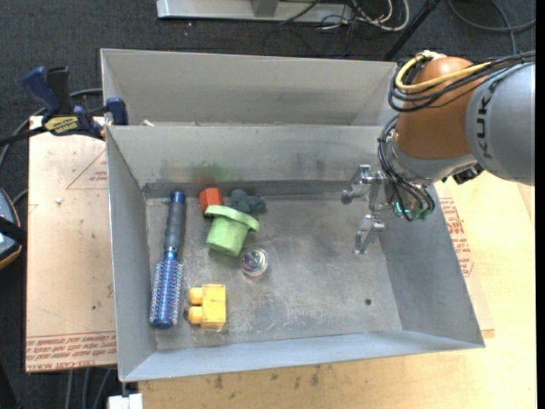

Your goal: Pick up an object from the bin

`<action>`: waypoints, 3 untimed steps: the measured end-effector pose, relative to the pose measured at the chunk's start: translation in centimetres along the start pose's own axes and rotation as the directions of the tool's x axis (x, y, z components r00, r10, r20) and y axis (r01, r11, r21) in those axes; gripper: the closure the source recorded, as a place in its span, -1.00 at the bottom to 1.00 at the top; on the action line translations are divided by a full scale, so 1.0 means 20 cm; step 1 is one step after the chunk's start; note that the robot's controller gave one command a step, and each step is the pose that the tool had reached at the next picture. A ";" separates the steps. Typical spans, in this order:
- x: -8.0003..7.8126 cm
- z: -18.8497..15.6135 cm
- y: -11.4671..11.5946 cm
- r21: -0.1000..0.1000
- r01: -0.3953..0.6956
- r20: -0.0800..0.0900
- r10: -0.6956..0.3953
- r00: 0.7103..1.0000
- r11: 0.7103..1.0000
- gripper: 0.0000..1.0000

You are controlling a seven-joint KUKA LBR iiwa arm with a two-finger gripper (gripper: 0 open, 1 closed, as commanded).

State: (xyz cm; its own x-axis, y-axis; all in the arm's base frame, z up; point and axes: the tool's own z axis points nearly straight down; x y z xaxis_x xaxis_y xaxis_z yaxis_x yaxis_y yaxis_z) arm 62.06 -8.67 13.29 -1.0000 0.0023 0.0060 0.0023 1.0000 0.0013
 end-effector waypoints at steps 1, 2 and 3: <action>-0.01 0.02 0.35 -0.003 0.052 0.007 -0.052 0.999 0.999 -1.00; 0.02 -0.03 0.76 -0.004 0.021 0.009 -0.021 1.000 1.000 -1.00; 0.06 0.28 1.03 0.002 0.263 0.014 -0.263 0.965 0.965 -1.00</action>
Offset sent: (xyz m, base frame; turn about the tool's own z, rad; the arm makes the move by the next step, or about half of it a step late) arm 0.0018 0.0637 -0.0034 -0.0450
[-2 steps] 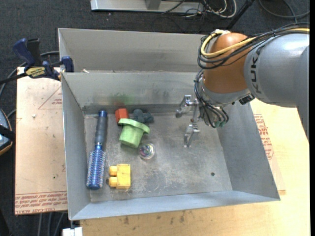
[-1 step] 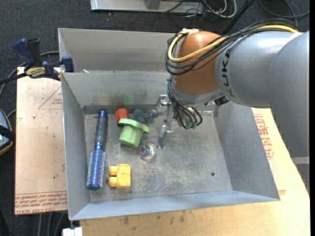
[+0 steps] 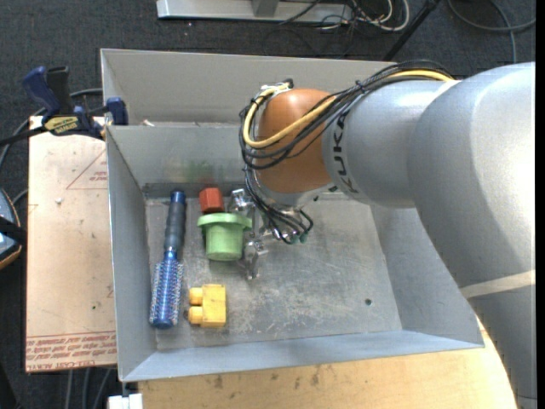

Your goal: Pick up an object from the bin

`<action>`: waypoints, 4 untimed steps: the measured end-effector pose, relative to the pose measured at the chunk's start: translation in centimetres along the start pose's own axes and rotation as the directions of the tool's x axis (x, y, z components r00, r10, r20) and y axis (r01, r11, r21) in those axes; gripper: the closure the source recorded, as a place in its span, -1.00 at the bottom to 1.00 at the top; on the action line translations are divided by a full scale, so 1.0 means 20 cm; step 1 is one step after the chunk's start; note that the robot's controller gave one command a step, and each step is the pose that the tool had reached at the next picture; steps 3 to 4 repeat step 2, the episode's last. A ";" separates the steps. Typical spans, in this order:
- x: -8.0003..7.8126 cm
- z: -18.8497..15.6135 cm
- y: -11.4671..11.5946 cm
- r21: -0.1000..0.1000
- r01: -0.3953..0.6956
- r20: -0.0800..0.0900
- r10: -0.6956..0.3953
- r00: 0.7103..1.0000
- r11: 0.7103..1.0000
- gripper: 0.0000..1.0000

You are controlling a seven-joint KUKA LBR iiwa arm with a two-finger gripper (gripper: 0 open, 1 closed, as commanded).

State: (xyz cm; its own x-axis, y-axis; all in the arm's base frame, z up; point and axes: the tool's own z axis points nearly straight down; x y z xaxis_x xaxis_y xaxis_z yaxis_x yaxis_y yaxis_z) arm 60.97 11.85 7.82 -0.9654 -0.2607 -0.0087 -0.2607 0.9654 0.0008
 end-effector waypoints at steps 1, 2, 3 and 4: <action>-0.01 -0.01 0.00 0.001 -0.001 0.004 0.001 1.000 1.000 1.00; 0.07 -0.94 -0.40 0.005 0.155 0.003 -0.155 0.988 0.988 1.00; 0.07 -0.94 -0.40 0.005 0.155 0.003 -0.155 0.988 0.988 1.00; 0.07 -0.94 -0.40 0.005 0.155 0.003 -0.155 0.988 0.988 1.00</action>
Offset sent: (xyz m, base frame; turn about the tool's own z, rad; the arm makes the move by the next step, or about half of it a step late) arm 0.0000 0.0000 0.0000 0.0000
